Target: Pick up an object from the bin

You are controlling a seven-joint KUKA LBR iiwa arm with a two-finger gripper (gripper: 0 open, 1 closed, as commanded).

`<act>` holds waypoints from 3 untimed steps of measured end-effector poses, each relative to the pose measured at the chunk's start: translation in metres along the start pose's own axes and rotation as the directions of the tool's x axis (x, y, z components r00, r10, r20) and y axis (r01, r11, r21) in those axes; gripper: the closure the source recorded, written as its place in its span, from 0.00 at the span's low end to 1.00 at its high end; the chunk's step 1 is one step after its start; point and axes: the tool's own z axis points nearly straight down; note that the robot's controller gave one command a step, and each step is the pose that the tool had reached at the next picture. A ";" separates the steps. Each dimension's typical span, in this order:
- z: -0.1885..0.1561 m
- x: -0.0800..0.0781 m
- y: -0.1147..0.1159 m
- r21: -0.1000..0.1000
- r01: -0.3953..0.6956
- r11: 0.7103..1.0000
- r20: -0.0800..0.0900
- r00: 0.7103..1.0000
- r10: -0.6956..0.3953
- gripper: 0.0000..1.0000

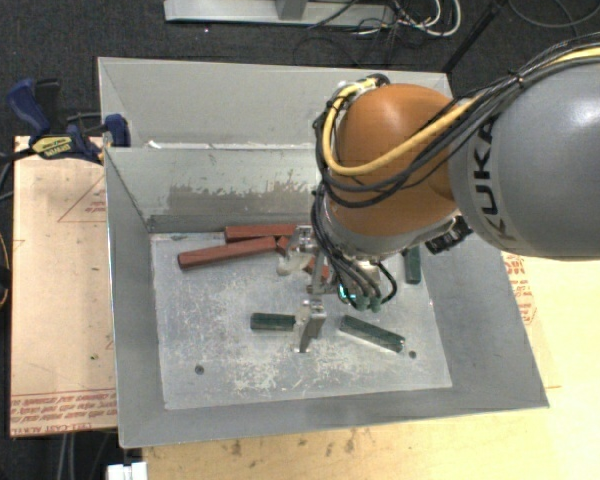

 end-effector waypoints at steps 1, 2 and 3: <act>-0.003 -0.002 -0.001 -0.001 -0.004 1.000 0.007 1.000 0.004 1.00; -0.003 -0.002 -0.001 -0.001 -0.004 1.000 0.007 1.000 0.004 1.00; 0.070 0.011 0.006 -0.001 -0.167 0.986 0.004 0.986 0.167 0.00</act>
Offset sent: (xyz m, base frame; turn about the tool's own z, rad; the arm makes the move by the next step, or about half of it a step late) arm 0.0000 0.0000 0.0000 0.0000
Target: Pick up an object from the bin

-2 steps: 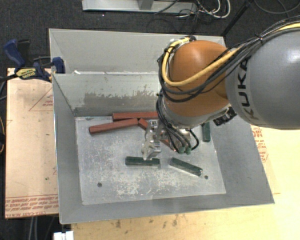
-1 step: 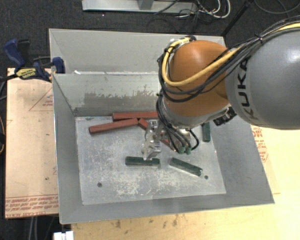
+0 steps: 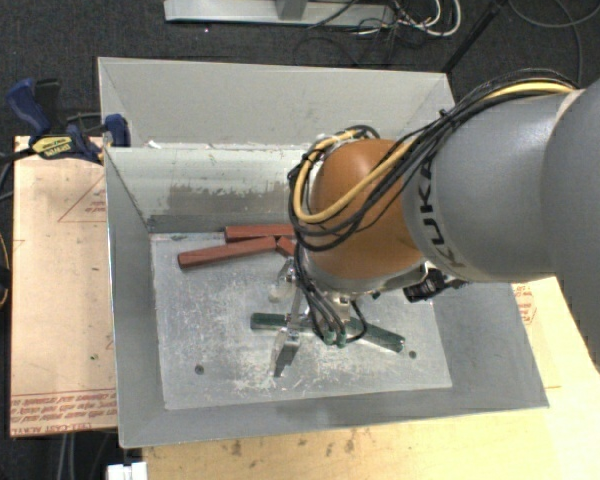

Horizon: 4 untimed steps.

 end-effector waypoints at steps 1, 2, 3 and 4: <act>-0.001 -0.001 0.000 -0.001 -0.001 1.000 0.002 1.000 0.001 0.00; 0.085 -0.050 -0.017 -0.011 -0.092 0.996 0.022 0.996 0.092 1.00; 0.085 -0.050 -0.017 -0.011 -0.092 0.996 0.022 0.995 0.092 1.00; -0.038 -0.037 -0.006 -0.001 -0.080 0.997 0.004 0.997 0.080 1.00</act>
Offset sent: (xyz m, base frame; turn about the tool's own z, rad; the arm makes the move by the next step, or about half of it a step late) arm 0.0392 -0.0265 -0.0928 0.0912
